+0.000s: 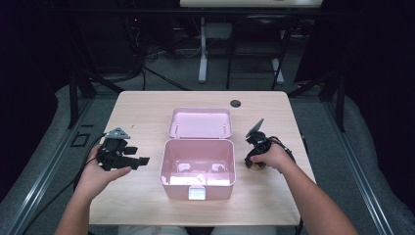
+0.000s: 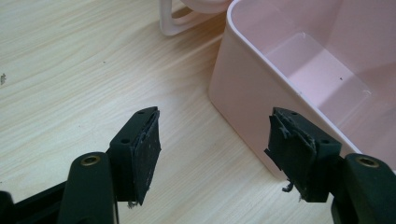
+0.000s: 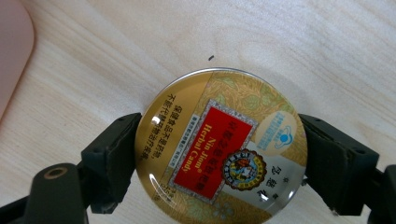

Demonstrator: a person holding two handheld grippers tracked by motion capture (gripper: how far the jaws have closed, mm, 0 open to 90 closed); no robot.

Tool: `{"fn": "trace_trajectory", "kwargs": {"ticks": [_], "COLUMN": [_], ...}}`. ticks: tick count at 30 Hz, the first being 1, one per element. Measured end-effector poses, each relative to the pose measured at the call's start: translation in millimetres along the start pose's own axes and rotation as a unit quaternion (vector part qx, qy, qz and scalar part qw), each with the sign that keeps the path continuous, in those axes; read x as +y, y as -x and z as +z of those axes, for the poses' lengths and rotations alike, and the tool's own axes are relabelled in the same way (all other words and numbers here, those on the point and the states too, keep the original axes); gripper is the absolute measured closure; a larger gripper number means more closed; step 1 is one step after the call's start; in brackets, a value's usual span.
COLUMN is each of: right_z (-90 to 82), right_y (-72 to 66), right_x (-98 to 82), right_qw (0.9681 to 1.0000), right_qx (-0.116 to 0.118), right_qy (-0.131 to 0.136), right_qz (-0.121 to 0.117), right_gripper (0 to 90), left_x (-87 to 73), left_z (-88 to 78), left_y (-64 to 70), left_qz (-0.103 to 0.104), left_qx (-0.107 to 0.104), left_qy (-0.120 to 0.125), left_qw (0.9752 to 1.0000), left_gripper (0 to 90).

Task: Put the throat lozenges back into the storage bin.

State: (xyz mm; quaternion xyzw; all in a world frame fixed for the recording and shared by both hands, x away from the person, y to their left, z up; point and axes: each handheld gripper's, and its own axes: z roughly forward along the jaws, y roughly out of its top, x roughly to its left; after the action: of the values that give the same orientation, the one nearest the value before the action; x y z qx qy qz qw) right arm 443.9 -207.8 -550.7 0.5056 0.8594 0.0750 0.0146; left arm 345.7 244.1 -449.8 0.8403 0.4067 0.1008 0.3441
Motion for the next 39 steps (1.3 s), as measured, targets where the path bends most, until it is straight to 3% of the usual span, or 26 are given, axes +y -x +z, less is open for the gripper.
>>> {"fn": "trace_trajectory", "kwargs": {"ticks": [19,23,29,32,39], "right_z": [1.2,-0.9,-7.0,-11.2,-22.8], "right_y": [-0.2,-0.8,-1.6,-2.2,-4.1], "right_x": [-1.2,-0.4,0.4,0.7,1.9], "right_qw": [0.9999,0.9999,1.0000,0.9999,0.9997], "right_qx": [-0.003,-0.004,0.002,-0.003,-0.001], "right_qy": [0.001,-0.009,0.005,-0.007,-0.003], "right_qz": [-0.010,-0.014,-0.008,-0.016,-0.022], "right_gripper": [19.4,19.6,19.7,19.7,19.7], "left_x": [-0.3,-0.4,-0.3,-0.3,-0.3], "left_z": [0.4,0.4,-0.1,-0.3,0.7], "left_y": [-0.6,-0.9,-0.7,-0.9,-0.8], "left_qz": [-0.001,-0.001,0.000,-0.001,-0.002], "left_qx": [0.000,0.000,-0.001,-0.001,-0.002], "left_qy": [0.000,0.000,0.000,0.001,0.000], "left_qw": [1.0000,1.0000,1.0000,1.0000,1.0000], "left_gripper": [34.0,34.0,34.0,34.0,34.0]}}
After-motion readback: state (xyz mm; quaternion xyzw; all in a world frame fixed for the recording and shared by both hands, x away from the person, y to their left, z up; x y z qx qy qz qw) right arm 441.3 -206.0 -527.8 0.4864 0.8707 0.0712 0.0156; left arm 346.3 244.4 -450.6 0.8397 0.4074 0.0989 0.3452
